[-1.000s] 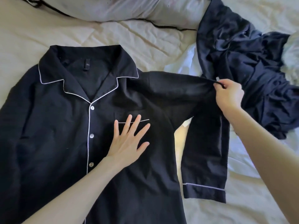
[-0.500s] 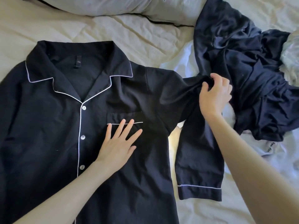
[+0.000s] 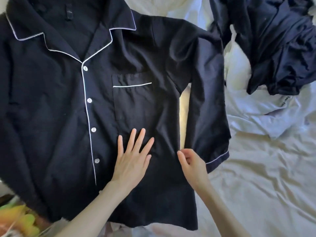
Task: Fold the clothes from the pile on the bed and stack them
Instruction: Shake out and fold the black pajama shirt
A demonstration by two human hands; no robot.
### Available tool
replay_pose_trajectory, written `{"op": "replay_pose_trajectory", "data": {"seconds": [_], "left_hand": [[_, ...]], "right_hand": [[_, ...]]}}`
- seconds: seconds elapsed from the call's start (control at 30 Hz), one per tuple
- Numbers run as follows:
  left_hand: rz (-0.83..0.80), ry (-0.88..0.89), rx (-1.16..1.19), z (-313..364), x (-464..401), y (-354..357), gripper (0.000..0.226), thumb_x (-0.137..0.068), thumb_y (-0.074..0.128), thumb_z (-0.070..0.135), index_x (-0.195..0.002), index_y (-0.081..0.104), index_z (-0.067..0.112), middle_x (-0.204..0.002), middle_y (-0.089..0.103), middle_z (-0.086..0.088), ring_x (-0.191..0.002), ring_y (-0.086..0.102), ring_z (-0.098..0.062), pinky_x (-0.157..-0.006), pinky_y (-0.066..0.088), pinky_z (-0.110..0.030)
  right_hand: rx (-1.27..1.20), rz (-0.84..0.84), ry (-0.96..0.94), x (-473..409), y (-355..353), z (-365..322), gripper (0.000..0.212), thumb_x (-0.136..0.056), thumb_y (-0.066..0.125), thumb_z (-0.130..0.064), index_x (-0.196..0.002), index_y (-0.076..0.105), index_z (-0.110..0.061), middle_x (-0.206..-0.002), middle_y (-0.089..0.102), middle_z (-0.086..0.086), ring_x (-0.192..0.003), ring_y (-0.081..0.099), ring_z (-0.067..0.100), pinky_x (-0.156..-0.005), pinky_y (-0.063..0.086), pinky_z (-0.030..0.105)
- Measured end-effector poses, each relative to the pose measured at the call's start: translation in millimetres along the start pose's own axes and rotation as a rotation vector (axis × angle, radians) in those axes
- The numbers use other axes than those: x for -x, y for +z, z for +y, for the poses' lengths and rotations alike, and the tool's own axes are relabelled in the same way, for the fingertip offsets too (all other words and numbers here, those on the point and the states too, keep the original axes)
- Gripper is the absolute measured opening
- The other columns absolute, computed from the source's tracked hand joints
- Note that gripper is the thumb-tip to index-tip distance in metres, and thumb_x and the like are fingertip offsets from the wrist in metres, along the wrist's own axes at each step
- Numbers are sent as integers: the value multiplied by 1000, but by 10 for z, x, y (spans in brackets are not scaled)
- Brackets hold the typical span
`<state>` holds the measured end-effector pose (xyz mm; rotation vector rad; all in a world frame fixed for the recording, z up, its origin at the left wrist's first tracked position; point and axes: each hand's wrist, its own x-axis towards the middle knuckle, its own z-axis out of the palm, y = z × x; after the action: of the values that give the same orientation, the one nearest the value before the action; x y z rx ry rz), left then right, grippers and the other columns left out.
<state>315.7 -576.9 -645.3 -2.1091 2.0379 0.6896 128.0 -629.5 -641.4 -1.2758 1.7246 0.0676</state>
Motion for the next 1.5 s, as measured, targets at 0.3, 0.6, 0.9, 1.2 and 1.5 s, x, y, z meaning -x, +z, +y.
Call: {"op": "replay_pose_trajectory", "data": {"seconds": [0.3,0.6,0.9,1.2,1.5], "left_hand": [[-100,-6,-9,162,709,96,57,-76,75,24,-130,57,16,-142,45,-16,-132,41,-37,-98,36,-63],[-139,-36,-1,181,1105,214,57,-85,65,24,-139,47,17,-150,34,-15,-139,29,-36,-106,29,-58],[-265,-17,-32,238,1217,306,58,-100,30,33,-151,2,28,-158,-11,-6,-145,-13,-27,-114,4,-54],[-427,133,29,294,1395,297,61,-100,33,29,-151,-1,29,-157,-18,-1,-144,-17,-25,-116,1,-49],[15,-32,434,-274,1777,119,40,-88,55,-2,-127,58,6,-138,50,-11,-132,43,-27,-106,37,-38]], "right_hand": [[492,25,5,540,-44,423,37,-95,40,-49,-74,43,-19,-76,47,-5,-71,50,18,-52,31,27],[-450,-205,407,1075,53,1007,18,-93,56,-23,-81,59,-9,-79,65,-2,-74,61,13,-66,46,27],[-390,-9,340,1261,-43,1091,31,-82,67,-4,-64,44,-13,-45,48,-13,-42,42,0,-41,30,11],[-95,174,344,1282,-68,1196,10,-88,59,-10,-98,59,-8,-94,63,7,-93,59,27,-76,43,32],[465,303,-238,1304,466,272,41,-94,53,-22,-133,50,-7,-141,46,10,-133,39,27,-110,30,43]]}}
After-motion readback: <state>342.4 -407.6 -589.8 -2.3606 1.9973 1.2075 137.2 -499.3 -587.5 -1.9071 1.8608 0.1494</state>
